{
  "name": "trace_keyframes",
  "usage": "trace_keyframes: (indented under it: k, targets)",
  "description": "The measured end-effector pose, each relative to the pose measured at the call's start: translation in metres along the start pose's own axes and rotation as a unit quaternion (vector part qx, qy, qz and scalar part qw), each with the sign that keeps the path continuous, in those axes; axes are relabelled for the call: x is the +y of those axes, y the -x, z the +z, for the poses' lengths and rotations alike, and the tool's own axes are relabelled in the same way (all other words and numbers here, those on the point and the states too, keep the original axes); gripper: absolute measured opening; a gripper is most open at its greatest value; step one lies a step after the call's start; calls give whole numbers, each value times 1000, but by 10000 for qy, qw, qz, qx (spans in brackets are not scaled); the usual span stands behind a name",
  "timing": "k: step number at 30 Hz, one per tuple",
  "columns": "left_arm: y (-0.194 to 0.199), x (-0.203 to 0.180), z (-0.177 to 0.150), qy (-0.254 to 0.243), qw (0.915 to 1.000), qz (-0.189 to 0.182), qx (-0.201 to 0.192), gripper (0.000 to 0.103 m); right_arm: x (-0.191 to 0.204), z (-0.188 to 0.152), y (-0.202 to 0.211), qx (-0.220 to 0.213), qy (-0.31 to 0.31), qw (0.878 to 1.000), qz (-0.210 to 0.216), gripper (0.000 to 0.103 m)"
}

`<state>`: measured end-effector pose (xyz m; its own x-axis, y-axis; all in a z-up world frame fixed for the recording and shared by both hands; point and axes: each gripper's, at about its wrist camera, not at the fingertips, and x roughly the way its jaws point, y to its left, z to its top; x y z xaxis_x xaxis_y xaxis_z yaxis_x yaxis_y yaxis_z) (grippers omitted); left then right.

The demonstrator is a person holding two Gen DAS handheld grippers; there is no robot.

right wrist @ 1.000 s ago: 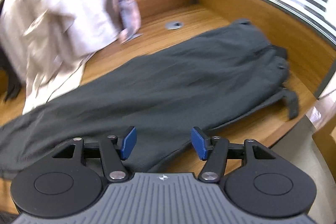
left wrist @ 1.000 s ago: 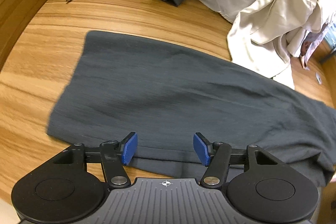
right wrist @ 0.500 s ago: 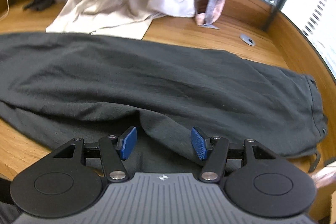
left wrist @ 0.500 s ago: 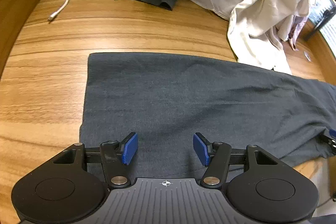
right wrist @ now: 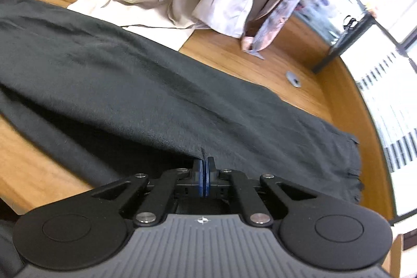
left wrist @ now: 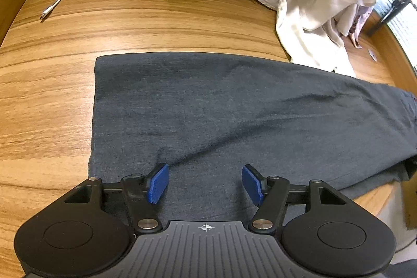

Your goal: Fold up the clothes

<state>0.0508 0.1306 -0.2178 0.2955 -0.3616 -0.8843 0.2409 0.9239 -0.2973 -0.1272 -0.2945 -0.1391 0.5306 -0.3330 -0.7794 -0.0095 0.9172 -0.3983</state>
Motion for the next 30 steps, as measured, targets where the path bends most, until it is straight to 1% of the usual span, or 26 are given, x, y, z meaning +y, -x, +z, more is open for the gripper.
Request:
trace_keyframes:
  k: [2,5,7,9,10,12,16,17,18,19,20,22,24,28,30]
  targets:
    - [0,2,1,21,10000,-54,5,66,5,-9,8,67,-13,10000,-28,2]
    - [2,7,3,153,9998,-94,43,66,16,-24,-12,274,45,9996,-20,2]
    - [9,9,1,236,9997,-92,-21,66,24,-34,-26,417,87,9991,-13,2]
    - [17,12,-2,292,9995,-81,-113,66,29,-36,-34,421,234,9988,-65,2]
    - [23,12,-6,240,9996,-46,-163,66,31,-35,-35,380,317,9987,-108,2]
    - [33,8,-14,29,9997,58,-256,67,29,-32,-35,383,289,9988,-63,3]
    - [46,-7,-31,-658,9971,232,-315,68,27,-32,-26,315,236,9992,17,10]
    - [48,-12,-35,-898,9951,280,-316,70,29,-32,-23,275,282,9992,48,19]
    - [47,-17,-38,-1138,9924,346,-325,70,30,-31,-21,222,367,9991,39,24]
    - [46,-23,-41,-1379,9889,427,-340,73,32,-29,-19,162,483,9987,14,33]
    - [45,-28,-44,-1619,9849,508,-355,74,35,-28,-17,109,610,9981,4,34]
    - [38,-35,-48,-1944,9779,705,-302,74,41,-26,-15,35,830,9965,-8,34]
    - [30,-39,-49,-2150,9726,846,-272,74,44,-21,-18,2,963,9953,11,34]
    - [20,-42,-54,-2518,9626,953,-288,73,49,-18,-20,-31,1242,9922,27,34]
    - [16,-43,-58,-2639,9587,1024,-272,65,52,-17,-22,-36,1377,9905,26,34]
